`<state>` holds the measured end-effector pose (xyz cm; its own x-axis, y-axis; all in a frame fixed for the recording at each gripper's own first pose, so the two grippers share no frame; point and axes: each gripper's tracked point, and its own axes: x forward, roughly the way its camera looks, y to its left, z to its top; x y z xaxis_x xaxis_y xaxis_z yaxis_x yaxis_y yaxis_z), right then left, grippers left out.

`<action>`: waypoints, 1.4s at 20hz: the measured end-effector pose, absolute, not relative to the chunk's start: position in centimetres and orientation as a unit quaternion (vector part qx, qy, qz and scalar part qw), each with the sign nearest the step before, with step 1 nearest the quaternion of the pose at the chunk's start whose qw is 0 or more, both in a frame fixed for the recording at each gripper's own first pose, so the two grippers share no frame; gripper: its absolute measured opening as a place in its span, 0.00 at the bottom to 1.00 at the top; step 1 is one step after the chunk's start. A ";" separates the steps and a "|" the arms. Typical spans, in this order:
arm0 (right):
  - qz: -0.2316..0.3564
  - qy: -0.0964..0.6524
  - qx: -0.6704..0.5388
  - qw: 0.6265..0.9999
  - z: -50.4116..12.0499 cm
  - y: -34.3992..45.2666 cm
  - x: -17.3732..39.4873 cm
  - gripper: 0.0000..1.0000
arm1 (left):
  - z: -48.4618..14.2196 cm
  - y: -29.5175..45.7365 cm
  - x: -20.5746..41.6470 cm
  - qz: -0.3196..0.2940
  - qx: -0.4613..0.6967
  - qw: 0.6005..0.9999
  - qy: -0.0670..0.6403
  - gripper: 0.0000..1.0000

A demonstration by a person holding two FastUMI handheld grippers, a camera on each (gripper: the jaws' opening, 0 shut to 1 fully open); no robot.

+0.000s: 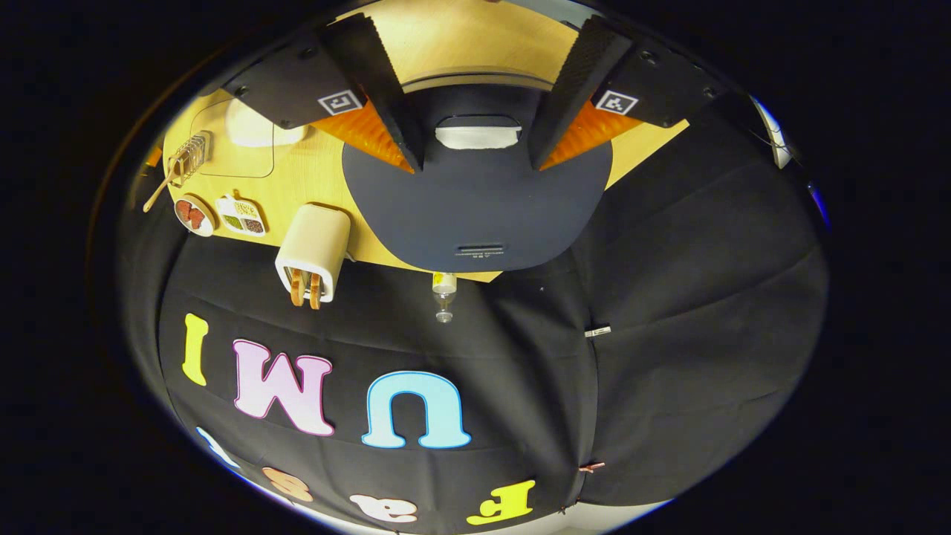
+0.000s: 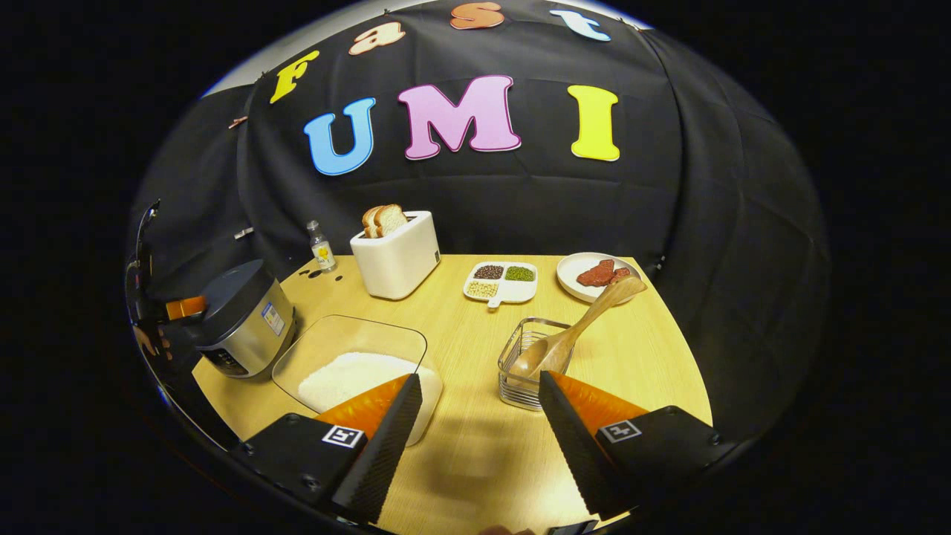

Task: Close the left gripper, press the button to open the rice cooker; take a wooden spoon from the chopstick holder with the right hand, scoop a spoonful of rice and pour it into the rice cooker, then put the wooden spoon back into the chopstick holder.

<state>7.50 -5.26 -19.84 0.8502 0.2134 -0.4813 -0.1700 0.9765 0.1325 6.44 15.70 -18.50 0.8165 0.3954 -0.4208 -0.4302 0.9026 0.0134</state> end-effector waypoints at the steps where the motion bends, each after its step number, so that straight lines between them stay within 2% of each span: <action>1: 0.099 0.245 0.044 0.964 -18.9 -5.1 7.4 0.99 | -18.2 15.3 6.0 0.220 -0.045 0.951 0.212 0.98; 4: 0.084 0.207 0.041 0.974 -15.4 -5.1 6.6 0.99 | -13.9 12.6 5.4 0.204 -0.037 0.965 0.158 0.96; 11: 0.019 0.102 0.050 0.993 -5.9 -6.9 1.3 0.98 | -3.6 2.3 -0.9 0.097 0.008 0.994 0.041 0.96; 17: -0.049 0.080 0.052 0.994 -4.3 -10.7 -6.3 0.98 | -2.7 -2.0 -8.0 0.041 -0.011 0.999 0.017 0.93; 18: -0.058 0.080 0.052 0.994 -4.4 -11.3 -7.2 0.98 | -3.0 -2.4 -8.8 0.033 -0.020 0.999 0.015 0.96; 21: -0.083 0.074 0.053 0.992 -3.8 -13.2 -8.6 0.98 | -3.0 -2.2 -9.9 0.024 -0.031 0.999 0.008 0.96; 23: -0.083 0.074 0.057 0.992 -3.6 -12.8 -8.8 0.98 | -3.4 -1.6 -9.8 0.026 -0.028 0.999 0.015 0.99; 24: -0.082 0.069 0.056 0.993 -3.2 -12.6 -8.7 0.99 | -3.2 -1.3 -9.7 0.026 -0.029 0.999 0.014 0.95; 28: -0.070 0.059 0.056 0.994 -2.3 -11.2 -8.4 0.98 | -2.7 -1.1 -9.5 0.024 -0.012 1.000 0.013 0.95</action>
